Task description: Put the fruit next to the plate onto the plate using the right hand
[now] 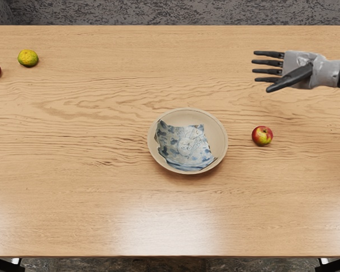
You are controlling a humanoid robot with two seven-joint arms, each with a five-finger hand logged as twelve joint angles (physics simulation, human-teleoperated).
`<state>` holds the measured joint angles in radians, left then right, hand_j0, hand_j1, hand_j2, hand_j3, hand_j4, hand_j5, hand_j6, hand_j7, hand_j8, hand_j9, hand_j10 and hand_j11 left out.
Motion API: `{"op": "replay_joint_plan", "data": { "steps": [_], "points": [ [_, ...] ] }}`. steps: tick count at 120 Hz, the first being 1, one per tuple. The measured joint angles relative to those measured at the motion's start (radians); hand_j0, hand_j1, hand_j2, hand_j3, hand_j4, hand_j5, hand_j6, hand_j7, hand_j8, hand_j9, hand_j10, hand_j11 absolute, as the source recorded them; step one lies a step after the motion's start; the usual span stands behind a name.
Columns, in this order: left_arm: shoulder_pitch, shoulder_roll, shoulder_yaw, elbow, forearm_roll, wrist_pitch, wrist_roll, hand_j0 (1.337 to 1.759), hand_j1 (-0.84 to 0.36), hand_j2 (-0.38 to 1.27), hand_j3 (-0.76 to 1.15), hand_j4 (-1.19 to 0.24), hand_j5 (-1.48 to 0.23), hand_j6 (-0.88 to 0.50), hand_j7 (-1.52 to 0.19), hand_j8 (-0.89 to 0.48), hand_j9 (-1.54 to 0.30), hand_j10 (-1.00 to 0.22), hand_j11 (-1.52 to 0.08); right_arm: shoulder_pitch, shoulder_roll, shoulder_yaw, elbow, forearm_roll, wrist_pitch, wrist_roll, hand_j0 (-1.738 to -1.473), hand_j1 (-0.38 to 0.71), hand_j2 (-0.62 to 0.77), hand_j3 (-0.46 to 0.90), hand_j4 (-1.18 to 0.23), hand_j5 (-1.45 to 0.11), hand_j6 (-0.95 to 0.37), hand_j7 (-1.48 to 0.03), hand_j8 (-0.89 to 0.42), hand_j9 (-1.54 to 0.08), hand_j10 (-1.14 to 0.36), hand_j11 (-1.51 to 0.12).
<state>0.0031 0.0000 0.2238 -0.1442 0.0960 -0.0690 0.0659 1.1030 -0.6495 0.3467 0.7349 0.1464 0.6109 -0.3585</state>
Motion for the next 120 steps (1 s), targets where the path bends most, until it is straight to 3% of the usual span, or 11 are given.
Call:
{"op": "replay_joint_plan", "data": {
  "steps": [28,44,52,70,83,100,120],
  "points": [
    [0.000,0.000,0.000,0.000,0.000,0.000,0.000,1.658,0.06,0.05,0.00,-0.25,-0.32,-0.25,-0.32,-0.25,-0.32,-0.24,-0.32,-0.003,-0.026,0.012,0.039,-0.016,0.000,0.006,-1.658,-0.31,-0.01,0.00,-0.03,-0.04,-0.03,-0.05,-0.03,-0.04,-0.03,-0.04],
    [0.000,0.000,0.000,0.000,0.000,0.000,0.000,1.658,0.06,0.05,0.00,-0.24,-0.32,-0.25,-0.32,-0.25,-0.32,-0.24,-0.32,-0.004,-0.082,0.056,0.075,-0.219,0.000,0.006,-1.658,-0.31,-0.01,0.00,-0.03,-0.05,-0.03,-0.05,-0.03,-0.05,-0.03,-0.05],
    [0.000,0.000,0.000,0.000,0.000,0.000,0.000,1.658,0.06,0.05,0.00,-0.25,-0.32,-0.25,-0.32,-0.25,-0.32,-0.24,-0.32,-0.003,-0.137,0.081,0.151,-0.354,0.000,0.013,-1.658,-0.31,-0.01,0.00,-0.03,-0.05,-0.03,-0.05,-0.03,-0.05,-0.03,-0.05],
    [0.000,0.000,0.000,0.000,0.000,0.000,0.000,1.658,0.06,0.05,0.00,-0.24,-0.32,-0.24,-0.32,-0.24,-0.32,-0.24,-0.32,-0.005,-0.268,0.121,0.433,-0.646,0.000,0.103,-1.658,-0.30,-0.01,0.00,-0.04,-0.05,-0.04,-0.05,-0.04,-0.05,-0.04,-0.05],
    [0.000,0.000,0.000,0.000,0.000,0.000,0.000,1.658,0.06,0.05,0.00,-0.24,-0.32,-0.24,-0.32,-0.24,-0.32,-0.24,-0.32,-0.020,-0.301,0.098,0.597,-0.815,0.000,0.134,-1.658,-0.30,-0.01,0.00,-0.04,-0.05,-0.04,-0.05,-0.04,-0.05,-0.04,-0.05],
    [0.000,0.000,0.000,0.000,0.000,0.000,0.000,1.658,0.06,0.05,0.00,-0.24,-0.32,-0.24,-0.32,-0.24,-0.32,-0.24,-0.32,-0.066,-0.310,0.062,0.724,-0.947,-0.143,0.145,-1.658,-0.30,-0.01,0.00,-0.04,-0.05,-0.05,-0.05,-0.05,-0.05,-0.04,-0.05],
    [0.000,0.000,0.000,0.000,0.000,0.000,0.000,1.658,0.06,0.05,0.00,-0.25,-0.32,-0.25,-0.32,-0.25,-0.32,-0.24,-0.32,-0.107,-0.304,-0.008,0.798,-1.036,-0.389,0.147,-1.658,-0.30,-0.01,0.00,-0.05,-0.06,-0.05,-0.06,-0.05,-0.06,-0.05,-0.06]
  ]
}}
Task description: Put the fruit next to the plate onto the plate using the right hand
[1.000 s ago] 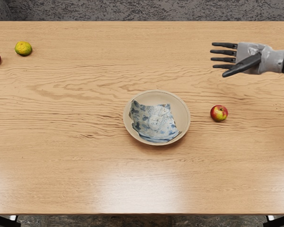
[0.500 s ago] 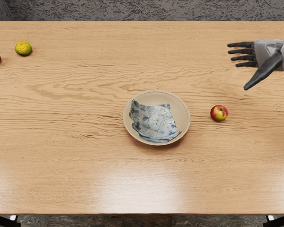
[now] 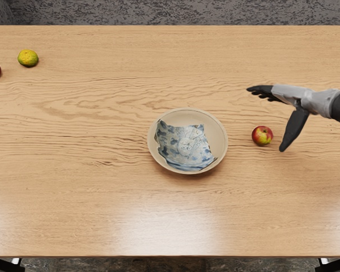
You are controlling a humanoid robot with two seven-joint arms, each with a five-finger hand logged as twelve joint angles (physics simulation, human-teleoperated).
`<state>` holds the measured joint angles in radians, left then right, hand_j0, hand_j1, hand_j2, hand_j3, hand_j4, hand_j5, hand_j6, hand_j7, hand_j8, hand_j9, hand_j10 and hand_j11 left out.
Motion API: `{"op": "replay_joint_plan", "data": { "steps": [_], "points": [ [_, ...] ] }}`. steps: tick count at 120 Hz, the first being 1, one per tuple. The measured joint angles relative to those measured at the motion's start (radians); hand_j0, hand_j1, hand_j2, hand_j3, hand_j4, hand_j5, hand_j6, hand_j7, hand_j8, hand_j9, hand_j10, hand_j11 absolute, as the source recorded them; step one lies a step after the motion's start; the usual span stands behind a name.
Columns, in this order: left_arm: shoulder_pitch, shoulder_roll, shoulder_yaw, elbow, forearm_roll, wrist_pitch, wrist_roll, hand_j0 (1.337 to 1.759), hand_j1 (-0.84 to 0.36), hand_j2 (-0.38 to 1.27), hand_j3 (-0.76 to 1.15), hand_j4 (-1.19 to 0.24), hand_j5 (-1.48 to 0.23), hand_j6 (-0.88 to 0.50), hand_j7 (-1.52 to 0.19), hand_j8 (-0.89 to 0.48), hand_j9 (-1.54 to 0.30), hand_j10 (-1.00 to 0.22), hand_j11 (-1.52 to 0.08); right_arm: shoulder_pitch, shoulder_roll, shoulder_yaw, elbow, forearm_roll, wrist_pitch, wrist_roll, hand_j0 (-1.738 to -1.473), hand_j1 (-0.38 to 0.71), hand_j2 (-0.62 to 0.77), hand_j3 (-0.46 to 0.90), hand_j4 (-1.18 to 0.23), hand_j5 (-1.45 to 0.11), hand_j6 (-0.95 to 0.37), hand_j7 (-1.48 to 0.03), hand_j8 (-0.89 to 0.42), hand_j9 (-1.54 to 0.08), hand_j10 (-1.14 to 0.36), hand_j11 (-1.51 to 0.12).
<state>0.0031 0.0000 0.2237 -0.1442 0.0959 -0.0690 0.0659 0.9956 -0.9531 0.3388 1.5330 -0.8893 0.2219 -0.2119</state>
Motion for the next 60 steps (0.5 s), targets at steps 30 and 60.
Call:
{"op": "replay_joint_plan", "data": {
  "steps": [30,60],
  "points": [
    [0.000,0.000,0.000,0.000,0.000,0.000,0.000,1.658,0.06,0.05,0.00,-0.25,-0.32,-0.25,-0.32,-0.25,-0.32,-0.24,-0.32,-0.048,-0.009,-0.075,0.097,-0.066,-0.209,-0.001,-1.658,-0.21,-0.02,0.00,-0.13,-0.16,-0.13,-0.16,-0.13,-0.16,-0.12,-0.16],
    [0.000,0.000,0.000,0.000,0.000,0.000,0.000,1.658,0.06,0.05,0.00,-0.25,-0.32,-0.25,-0.32,-0.25,-0.32,-0.24,-0.32,-0.109,-0.008,-0.084,0.123,-0.141,-0.345,-0.003,-1.658,-0.11,-0.04,0.00,-0.21,-0.26,-0.21,-0.26,-0.21,-0.26,-0.21,-0.26]
  ]
}}
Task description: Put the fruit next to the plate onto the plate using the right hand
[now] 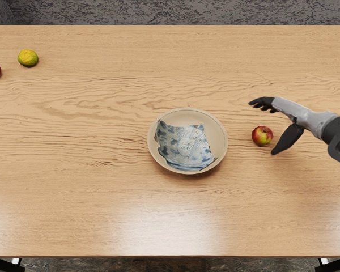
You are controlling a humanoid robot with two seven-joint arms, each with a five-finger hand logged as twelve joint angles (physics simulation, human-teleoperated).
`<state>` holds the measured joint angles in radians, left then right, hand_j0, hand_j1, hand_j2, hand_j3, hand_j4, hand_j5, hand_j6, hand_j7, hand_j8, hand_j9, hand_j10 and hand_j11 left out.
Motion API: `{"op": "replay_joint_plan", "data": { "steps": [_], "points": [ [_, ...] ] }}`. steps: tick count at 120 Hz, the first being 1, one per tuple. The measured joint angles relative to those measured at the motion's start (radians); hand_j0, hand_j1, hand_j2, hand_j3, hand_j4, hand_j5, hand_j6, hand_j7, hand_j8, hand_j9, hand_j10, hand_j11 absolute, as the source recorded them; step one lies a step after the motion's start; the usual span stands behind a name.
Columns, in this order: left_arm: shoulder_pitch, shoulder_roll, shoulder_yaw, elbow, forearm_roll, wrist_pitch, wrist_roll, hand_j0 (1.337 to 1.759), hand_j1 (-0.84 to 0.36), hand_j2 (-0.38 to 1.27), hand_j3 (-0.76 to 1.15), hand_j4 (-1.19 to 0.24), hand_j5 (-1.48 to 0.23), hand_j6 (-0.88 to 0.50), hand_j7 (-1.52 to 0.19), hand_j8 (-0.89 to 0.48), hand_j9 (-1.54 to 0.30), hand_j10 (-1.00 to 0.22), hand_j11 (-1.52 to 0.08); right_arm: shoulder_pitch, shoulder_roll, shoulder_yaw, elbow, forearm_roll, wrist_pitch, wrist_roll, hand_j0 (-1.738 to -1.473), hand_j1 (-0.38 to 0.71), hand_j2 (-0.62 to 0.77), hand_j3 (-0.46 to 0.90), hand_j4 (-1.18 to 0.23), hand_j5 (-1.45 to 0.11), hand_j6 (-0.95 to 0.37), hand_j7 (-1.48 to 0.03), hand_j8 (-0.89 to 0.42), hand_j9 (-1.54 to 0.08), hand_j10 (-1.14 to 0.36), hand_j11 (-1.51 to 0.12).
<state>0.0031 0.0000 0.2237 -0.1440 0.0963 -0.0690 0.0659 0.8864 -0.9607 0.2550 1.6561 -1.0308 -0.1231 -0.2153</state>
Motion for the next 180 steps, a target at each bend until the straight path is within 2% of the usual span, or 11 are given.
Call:
{"op": "replay_joint_plan", "data": {
  "steps": [47,60,85,125,180],
  "points": [
    [0.000,0.000,0.000,0.000,0.000,0.000,0.000,1.658,0.06,0.05,0.00,-0.25,-0.32,-0.25,-0.32,-0.25,-0.32,-0.24,-0.32,-0.028,0.075,-0.059,-0.062,-0.035,-0.120,-0.020,-1.658,-0.07,-0.04,0.00,-0.25,-0.31,-0.25,-0.31,-0.25,-0.31,-0.24,-0.31],
    [0.000,0.000,0.000,0.000,-0.001,0.000,0.000,1.658,0.06,0.05,0.00,-0.25,-0.32,-0.25,-0.32,-0.25,-0.32,-0.24,-0.32,-0.027,0.088,-0.062,-0.073,-0.029,-0.125,-0.056,-1.658,-0.07,-0.04,0.00,-0.24,-0.31,-0.25,-0.31,-0.25,-0.31,-0.24,-0.31],
    [0.000,0.000,0.000,0.000,0.000,0.000,0.000,1.658,0.06,0.05,0.00,-0.24,-0.32,-0.24,-0.32,-0.24,-0.32,-0.24,-0.32,-0.024,0.121,-0.060,-0.098,-0.027,-0.129,-0.087,-1.658,-0.06,-0.04,0.00,-0.25,-0.32,-0.25,-0.32,-0.25,-0.32,-0.25,-0.32],
    [0.000,0.000,0.000,0.000,0.000,0.000,0.000,1.658,0.06,0.05,0.00,-0.25,-0.32,-0.25,-0.32,-0.24,-0.32,-0.24,-0.32,-0.029,0.197,-0.063,-0.189,-0.033,-0.130,-0.093,-1.658,0.00,-0.05,0.00,-0.29,-0.38,-0.30,-0.38,-0.30,-0.38,-0.29,-0.38],
    [0.000,0.000,0.000,0.000,0.000,0.000,0.000,1.658,0.06,0.05,0.00,-0.25,-0.32,-0.25,-0.32,-0.25,-0.32,-0.24,-0.32,-0.045,0.205,-0.065,-0.218,-0.036,-0.160,-0.092,-1.658,0.07,-0.07,0.00,-0.35,-0.45,-0.35,-0.45,-0.35,-0.45,-0.35,-0.45]
  ]
}}
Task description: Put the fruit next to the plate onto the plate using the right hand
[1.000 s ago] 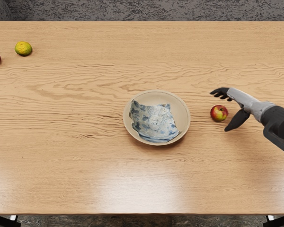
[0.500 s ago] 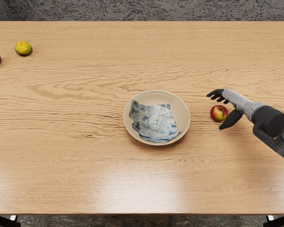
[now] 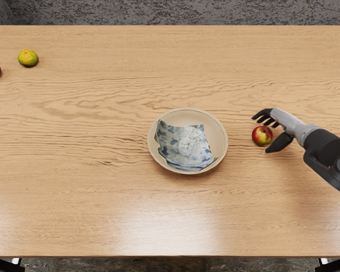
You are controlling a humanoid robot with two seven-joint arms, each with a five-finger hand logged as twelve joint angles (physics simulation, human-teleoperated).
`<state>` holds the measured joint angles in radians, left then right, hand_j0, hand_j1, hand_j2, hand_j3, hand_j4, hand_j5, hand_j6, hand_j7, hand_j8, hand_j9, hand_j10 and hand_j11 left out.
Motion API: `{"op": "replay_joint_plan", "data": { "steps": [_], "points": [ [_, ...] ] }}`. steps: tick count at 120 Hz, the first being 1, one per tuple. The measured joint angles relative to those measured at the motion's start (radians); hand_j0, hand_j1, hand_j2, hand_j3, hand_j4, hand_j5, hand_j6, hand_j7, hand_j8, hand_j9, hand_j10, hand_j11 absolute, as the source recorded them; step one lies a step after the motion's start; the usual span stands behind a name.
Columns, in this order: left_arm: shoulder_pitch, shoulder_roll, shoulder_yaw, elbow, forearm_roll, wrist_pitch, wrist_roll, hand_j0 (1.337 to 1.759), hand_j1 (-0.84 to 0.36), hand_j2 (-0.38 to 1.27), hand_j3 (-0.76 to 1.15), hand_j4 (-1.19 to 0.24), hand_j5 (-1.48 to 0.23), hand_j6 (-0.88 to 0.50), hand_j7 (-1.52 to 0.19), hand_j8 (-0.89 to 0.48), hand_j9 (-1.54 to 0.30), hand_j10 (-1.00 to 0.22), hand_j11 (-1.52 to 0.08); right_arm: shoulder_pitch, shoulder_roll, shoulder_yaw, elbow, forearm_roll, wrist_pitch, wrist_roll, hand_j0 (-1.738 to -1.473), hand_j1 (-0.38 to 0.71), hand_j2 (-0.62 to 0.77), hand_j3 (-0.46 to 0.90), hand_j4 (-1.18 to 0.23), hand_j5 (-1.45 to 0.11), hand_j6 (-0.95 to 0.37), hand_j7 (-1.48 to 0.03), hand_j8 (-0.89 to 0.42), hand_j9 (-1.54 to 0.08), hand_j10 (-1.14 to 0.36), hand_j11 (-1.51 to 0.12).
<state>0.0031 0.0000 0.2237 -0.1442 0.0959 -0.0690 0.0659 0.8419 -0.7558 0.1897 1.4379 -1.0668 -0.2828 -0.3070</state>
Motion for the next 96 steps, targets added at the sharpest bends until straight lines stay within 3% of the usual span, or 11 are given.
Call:
{"op": "replay_joint_plan", "data": {
  "steps": [72,84,96],
  "points": [
    [0.000,0.000,0.000,0.000,0.000,0.000,0.000,1.658,0.06,0.05,0.00,-0.24,-0.32,-0.24,-0.32,-0.24,-0.32,-0.24,-0.32,-0.008,0.053,0.001,-0.063,-0.003,-0.008,0.010,-1.657,0.19,-0.10,0.00,-0.46,-0.60,-0.46,-0.59,-0.46,-0.60,-0.46,-0.59],
    [0.000,0.000,0.000,0.000,0.000,0.000,0.000,1.658,0.06,0.05,0.00,-0.24,-0.32,-0.24,-0.32,-0.24,-0.32,-0.24,-0.32,-0.013,0.057,0.001,-0.068,-0.006,-0.009,0.014,-1.657,0.22,-0.10,0.00,-0.49,-0.62,-0.48,-0.63,-0.47,-0.61,-0.33,-0.80],
    [0.000,0.000,0.000,0.000,0.000,0.000,0.000,1.658,0.06,0.05,0.00,-0.24,-0.32,-0.24,-0.32,-0.24,-0.32,-0.24,-0.32,-0.014,0.058,0.002,-0.070,-0.007,-0.009,0.018,-1.656,0.24,-0.09,0.00,-0.52,-0.66,-0.47,-0.67,-0.45,-0.65,-0.31,-0.84]
  ]
}}
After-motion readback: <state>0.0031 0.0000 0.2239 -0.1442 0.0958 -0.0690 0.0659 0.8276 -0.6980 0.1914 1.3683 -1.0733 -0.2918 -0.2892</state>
